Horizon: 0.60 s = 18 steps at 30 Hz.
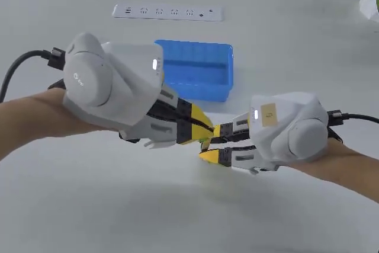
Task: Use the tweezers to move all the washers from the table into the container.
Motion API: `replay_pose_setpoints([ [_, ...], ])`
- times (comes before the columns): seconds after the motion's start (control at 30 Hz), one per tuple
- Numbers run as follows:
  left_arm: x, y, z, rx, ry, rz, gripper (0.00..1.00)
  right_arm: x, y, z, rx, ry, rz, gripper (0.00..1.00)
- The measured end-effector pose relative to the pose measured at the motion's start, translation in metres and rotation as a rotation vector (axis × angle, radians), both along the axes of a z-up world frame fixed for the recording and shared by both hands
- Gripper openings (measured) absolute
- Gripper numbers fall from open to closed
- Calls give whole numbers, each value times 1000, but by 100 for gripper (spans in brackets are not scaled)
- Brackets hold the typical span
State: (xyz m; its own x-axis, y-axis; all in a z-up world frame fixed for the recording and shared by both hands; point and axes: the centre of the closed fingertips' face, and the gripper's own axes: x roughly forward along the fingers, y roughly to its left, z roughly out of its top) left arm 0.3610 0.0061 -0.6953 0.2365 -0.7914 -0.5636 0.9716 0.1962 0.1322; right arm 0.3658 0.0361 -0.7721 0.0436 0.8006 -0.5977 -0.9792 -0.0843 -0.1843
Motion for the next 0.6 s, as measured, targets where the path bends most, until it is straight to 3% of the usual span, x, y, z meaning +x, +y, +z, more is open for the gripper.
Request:
replay_pose_setpoints([
  [0.23,8,4,10,-27,-17,29,4,9,-11,4,28,28,-73,24],
  [0.3,12,7,12,-38,-24,43,4,10,-14,5,38,57,-103,28],
  [0.43,16,13,11,-36,-29,53,4,7,-17,10,71,106,-123,34],
  [0.6,18,12,14,-61,-65,39,4,2,-18,14,101,131,-119,42],
])
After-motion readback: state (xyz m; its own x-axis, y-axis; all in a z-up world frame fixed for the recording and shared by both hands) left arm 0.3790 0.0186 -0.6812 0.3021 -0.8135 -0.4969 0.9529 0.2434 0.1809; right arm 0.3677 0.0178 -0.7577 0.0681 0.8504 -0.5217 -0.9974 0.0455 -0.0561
